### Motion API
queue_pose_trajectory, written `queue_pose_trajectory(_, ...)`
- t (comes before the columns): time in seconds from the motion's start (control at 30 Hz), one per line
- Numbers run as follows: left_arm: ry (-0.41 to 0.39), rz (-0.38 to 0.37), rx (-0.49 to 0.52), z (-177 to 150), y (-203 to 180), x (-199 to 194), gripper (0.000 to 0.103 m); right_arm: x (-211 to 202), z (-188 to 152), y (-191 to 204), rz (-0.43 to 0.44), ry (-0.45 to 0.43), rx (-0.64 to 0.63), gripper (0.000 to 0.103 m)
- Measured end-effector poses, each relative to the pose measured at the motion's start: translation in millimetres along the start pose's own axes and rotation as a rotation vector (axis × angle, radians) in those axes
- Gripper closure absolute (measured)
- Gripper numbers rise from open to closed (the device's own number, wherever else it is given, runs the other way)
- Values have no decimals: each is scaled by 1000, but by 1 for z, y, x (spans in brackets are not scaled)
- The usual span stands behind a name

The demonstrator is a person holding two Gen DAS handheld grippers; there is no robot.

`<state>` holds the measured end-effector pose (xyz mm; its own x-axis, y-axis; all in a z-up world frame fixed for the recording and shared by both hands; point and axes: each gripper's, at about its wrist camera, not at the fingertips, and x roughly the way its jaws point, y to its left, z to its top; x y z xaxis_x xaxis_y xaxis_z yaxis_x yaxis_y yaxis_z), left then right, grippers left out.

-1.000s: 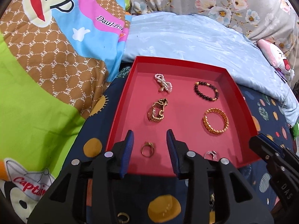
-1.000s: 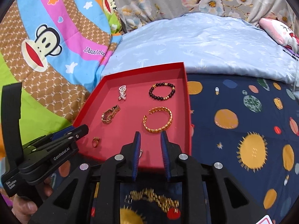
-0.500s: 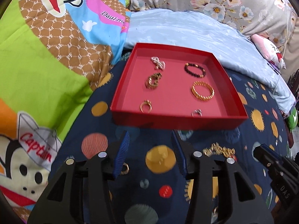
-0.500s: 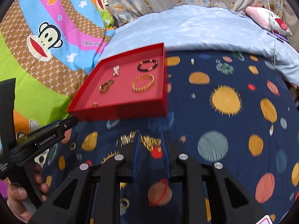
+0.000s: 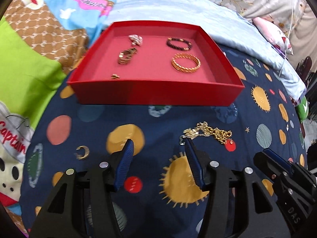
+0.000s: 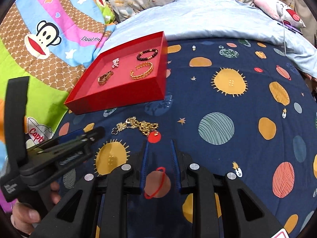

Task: Organize jewelry
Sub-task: 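Grasp the black clover necklace with the left gripper while the right gripper grasps the gold chain, then lift both necklaces off the sheet and carry them toward the red tray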

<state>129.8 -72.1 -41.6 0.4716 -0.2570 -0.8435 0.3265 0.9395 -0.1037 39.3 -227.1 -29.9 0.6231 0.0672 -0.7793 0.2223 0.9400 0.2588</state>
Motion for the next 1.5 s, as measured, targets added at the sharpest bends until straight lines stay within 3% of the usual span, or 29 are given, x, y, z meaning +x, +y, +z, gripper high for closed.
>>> queue_pose_trajectory(0.27, 5, 12, 43, 3, -18, 19, 54, 7, 4, -11, -5, 7, 20, 81)
queue_pose_trajectory(0.4, -12, 9, 67, 2, -24, 19, 81, 12, 4, -13, -4, 14, 28, 81)
queue_pose_trajectory(0.5, -11, -3, 74, 2, -25, 18, 91, 13, 4, -12, -3, 16, 28, 81)
queue_pose_trajectory(0.87, -20, -7, 53, -5, -12, 0, 91, 11, 2, -5, 7, 16, 21, 81)
queue_pose_trajectory(1.3, -59, 15, -33, -11, 39, -36, 91, 30, 5, 6, 22, 44, 3, 81)
queue_pose_trajectory(1.5, -31, 30, -48, -16, 49, -29, 91, 47, 11, 15, 19, 60, -24, 81)
